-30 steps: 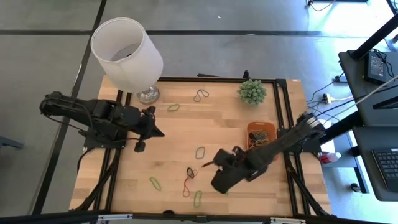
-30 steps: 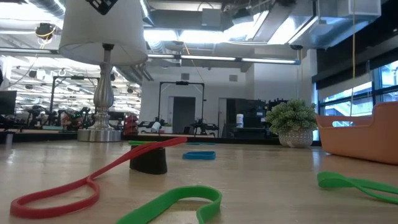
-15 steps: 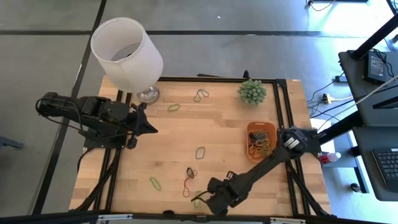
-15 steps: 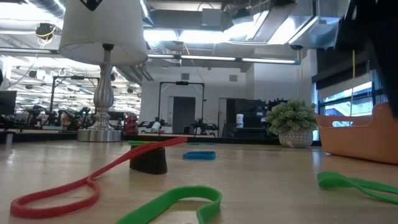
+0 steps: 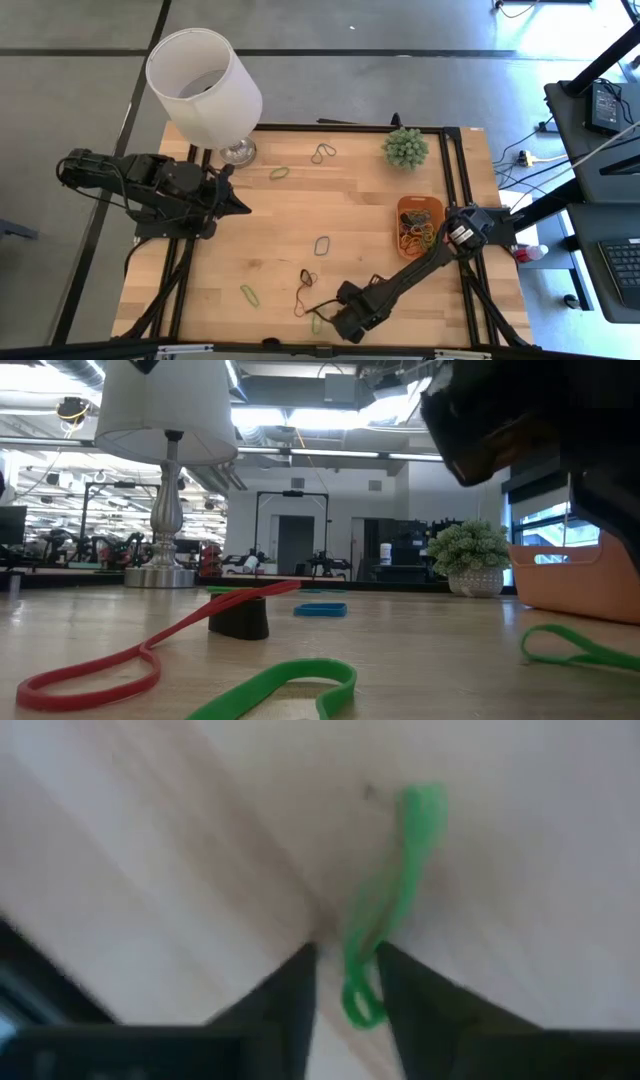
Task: Pick and place rubber bands into bin
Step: Put the green rubber band into the orange bin
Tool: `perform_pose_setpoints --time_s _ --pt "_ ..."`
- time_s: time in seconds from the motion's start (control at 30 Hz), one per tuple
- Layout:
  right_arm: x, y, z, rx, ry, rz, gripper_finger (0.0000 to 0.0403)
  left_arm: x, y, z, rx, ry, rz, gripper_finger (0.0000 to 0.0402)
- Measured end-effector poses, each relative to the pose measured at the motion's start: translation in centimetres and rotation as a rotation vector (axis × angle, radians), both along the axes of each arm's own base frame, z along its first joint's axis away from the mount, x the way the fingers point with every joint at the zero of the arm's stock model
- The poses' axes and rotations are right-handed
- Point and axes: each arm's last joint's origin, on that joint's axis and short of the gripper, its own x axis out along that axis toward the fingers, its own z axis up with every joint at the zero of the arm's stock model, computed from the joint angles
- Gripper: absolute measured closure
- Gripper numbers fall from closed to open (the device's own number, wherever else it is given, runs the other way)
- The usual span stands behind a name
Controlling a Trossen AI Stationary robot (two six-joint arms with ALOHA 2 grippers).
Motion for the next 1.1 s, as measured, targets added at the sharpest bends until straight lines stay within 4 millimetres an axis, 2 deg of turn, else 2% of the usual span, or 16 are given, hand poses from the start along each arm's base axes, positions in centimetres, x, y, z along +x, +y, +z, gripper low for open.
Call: perform_pose_setpoints --time_s 0.1,0.17,0.23,0.37,0.57,0.77,0.83,0.93,1.1 --pt "-0.1 -0.1 0.2 0.028 0.023 -0.001 0.0369 0.0 0.0 0.0 0.008 -0.001 -0.005 0.0400" --pt "0.1 -0.3 1.0 0.035 0.004 0.004 0.0390 0.0 0.0 0.0 0.008 -0.001 -0.005 0.0400" --pt "-0.1 -0.5 2.8 0.021 -0.047 -0.002 0.0390 0.0 0.0 0.0 0.009 -0.001 -0.005 0.0398" --pt "-1.4 -1.9 9.2 -0.020 -0.202 -0.048 0.0398 0.0 0.0 0.0 0.008 -0.001 -0.005 0.0399" --pt "-5.2 -5.2 16.2 -0.131 -0.298 -0.116 0.0400 0.1 0.0 0.1 0.006 -0.009 -0.005 0.0398" --pt "-9.5 -8.6 19.8 -0.261 -0.190 -0.169 0.0401 0.1 0.0 0.1 -0.028 -0.004 0.014 0.0400" --pt "-10.4 -9.5 20.2 -0.244 -0.219 -0.191 0.0401 0.1 0.0 0.1 -0.042 -0.002 0.011 0.0398" --pt "-12.1 -11.2 19.3 -0.262 -0.191 -0.255 0.0402 0.0 -0.1 0.1 -0.068 0.003 0.002 0.0398" --pt "-15.2 -13.7 16.5 -0.235 -0.174 -0.348 0.0402 0.0 -0.1 0.1 -0.076 0.005 0.007 0.0400"
